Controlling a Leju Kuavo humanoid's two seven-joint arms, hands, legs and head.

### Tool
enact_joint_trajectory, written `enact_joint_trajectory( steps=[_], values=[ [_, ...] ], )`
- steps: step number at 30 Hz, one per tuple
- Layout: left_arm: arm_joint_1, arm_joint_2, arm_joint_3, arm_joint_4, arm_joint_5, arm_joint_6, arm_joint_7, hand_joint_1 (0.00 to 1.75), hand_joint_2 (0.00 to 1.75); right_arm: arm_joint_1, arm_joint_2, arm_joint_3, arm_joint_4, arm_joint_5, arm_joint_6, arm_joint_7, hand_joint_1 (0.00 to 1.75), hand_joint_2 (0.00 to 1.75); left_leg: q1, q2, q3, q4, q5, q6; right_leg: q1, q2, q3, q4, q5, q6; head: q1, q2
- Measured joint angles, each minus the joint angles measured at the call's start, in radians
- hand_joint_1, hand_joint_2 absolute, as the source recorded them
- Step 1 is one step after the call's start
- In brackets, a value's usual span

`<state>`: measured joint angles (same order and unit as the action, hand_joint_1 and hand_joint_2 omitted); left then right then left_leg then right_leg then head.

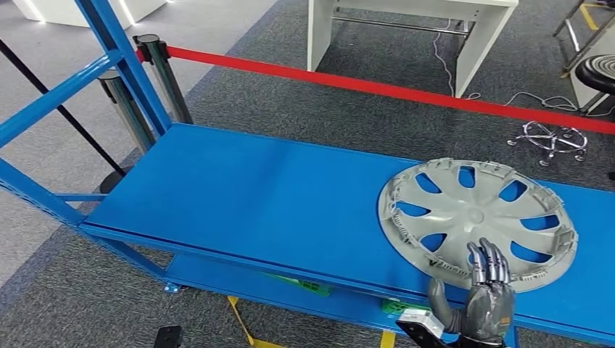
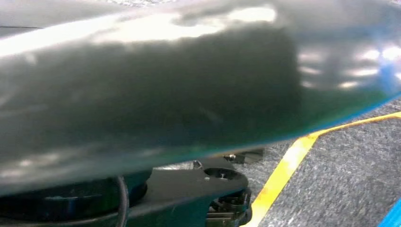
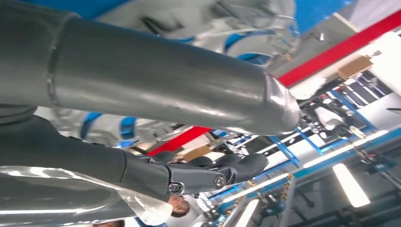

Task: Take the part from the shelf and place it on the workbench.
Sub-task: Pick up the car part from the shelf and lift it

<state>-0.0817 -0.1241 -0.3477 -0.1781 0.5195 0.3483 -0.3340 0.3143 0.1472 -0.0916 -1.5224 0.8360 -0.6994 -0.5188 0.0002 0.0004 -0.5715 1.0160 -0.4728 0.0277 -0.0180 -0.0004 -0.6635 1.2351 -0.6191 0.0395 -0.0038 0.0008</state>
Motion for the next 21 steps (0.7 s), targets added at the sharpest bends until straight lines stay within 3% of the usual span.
enact_joint_trajectory(
  steps=[1,2,3,6,8,11,13,15,16,17,18,21],
  values=[
    [0.000,-0.002,-0.003,0.000,-0.003,0.000,0.000,0.00,0.00,0.009,0.000,-0.004,-0.001,-0.006,0.000,-0.002,0.00,0.00,-0.003,0.001,0.000,0.000,-0.001,0.002,0.000,0.000,-0.025,0.050,-0.014,-0.001,0.000,0.000],
    [0.000,-0.004,-0.006,0.000,-0.005,0.001,0.001,0.00,0.00,0.016,0.000,-0.006,-0.004,-0.011,0.000,-0.003,0.00,0.00,-0.006,0.001,0.001,0.000,-0.001,0.004,0.001,0.000,-0.033,0.064,-0.008,-0.003,0.000,0.000],
    [0.000,-0.006,-0.008,0.000,-0.007,0.001,0.002,0.00,0.00,0.020,0.000,-0.008,-0.007,-0.015,0.000,-0.004,0.00,0.00,-0.009,0.001,0.002,0.001,-0.002,0.004,0.002,0.000,-0.022,0.039,0.016,-0.006,0.000,0.000],
    [-0.002,-0.014,-0.017,0.000,-0.008,0.004,0.003,0.00,0.00,0.024,0.000,-0.011,-0.020,-0.022,0.000,-0.006,0.00,0.00,-0.015,0.001,0.005,0.004,-0.005,0.002,0.008,-0.001,0.074,-0.152,0.101,-0.020,0.000,0.000],
    [-0.003,-0.018,-0.022,0.000,-0.008,0.005,0.003,0.00,0.00,0.030,0.001,-0.013,-0.031,-0.022,0.000,-0.008,0.00,0.00,-0.017,0.001,0.002,0.007,-0.005,-0.005,0.013,-0.001,0.106,-0.211,0.111,-0.024,-0.001,0.000],
    [-0.004,-0.021,-0.024,0.000,-0.005,0.006,0.004,0.00,0.00,0.048,0.005,-0.015,-0.046,-0.011,0.000,-0.014,0.00,0.00,-0.015,0.000,-0.001,0.015,-0.012,-0.019,0.010,-0.001,0.112,-0.220,0.117,-0.031,-0.002,0.000],
    [-0.004,-0.022,-0.024,0.000,0.000,0.009,0.004,0.00,0.00,0.055,0.012,-0.016,-0.057,0.003,0.000,-0.017,0.00,0.00,-0.011,-0.002,-0.027,0.081,-0.056,-0.032,0.005,-0.002,0.116,-0.226,0.121,-0.038,-0.006,0.000],
    [-0.003,-0.022,-0.023,0.000,0.003,0.010,0.004,0.00,0.00,0.062,0.021,-0.016,-0.068,0.020,0.000,-0.021,0.00,0.00,-0.004,-0.002,-0.081,0.207,-0.118,-0.044,0.005,-0.003,0.117,-0.226,0.121,-0.040,-0.009,0.000],
    [-0.002,-0.022,-0.023,0.000,0.004,0.011,0.004,0.00,0.00,0.067,0.025,-0.016,-0.074,0.027,0.000,-0.023,0.00,0.00,-0.001,-0.002,-0.103,0.257,-0.134,-0.048,0.005,-0.003,0.117,-0.226,0.120,-0.040,-0.009,0.000],
    [-0.001,-0.022,-0.023,0.000,0.005,0.012,0.003,0.00,0.00,0.073,0.029,-0.016,-0.079,0.033,0.000,-0.024,0.00,0.00,0.002,-0.002,-0.112,0.278,-0.132,-0.051,0.005,-0.003,0.118,-0.226,0.120,-0.041,-0.009,0.000],
    [0.000,-0.022,-0.023,0.000,0.006,0.013,0.003,0.00,0.00,0.078,0.033,-0.016,-0.085,0.038,0.000,-0.025,0.00,0.00,0.004,-0.002,-0.104,0.261,-0.111,-0.053,0.005,-0.002,0.119,-0.226,0.119,-0.041,-0.009,0.000],
    [0.000,-0.021,-0.023,0.000,0.011,0.018,0.001,0.00,0.00,0.088,0.047,-0.016,-0.106,0.046,0.000,-0.028,0.00,0.00,0.008,-0.002,-0.017,0.076,-0.020,-0.049,0.006,0.000,0.123,-0.224,0.116,-0.036,-0.009,0.000]
  ],
)
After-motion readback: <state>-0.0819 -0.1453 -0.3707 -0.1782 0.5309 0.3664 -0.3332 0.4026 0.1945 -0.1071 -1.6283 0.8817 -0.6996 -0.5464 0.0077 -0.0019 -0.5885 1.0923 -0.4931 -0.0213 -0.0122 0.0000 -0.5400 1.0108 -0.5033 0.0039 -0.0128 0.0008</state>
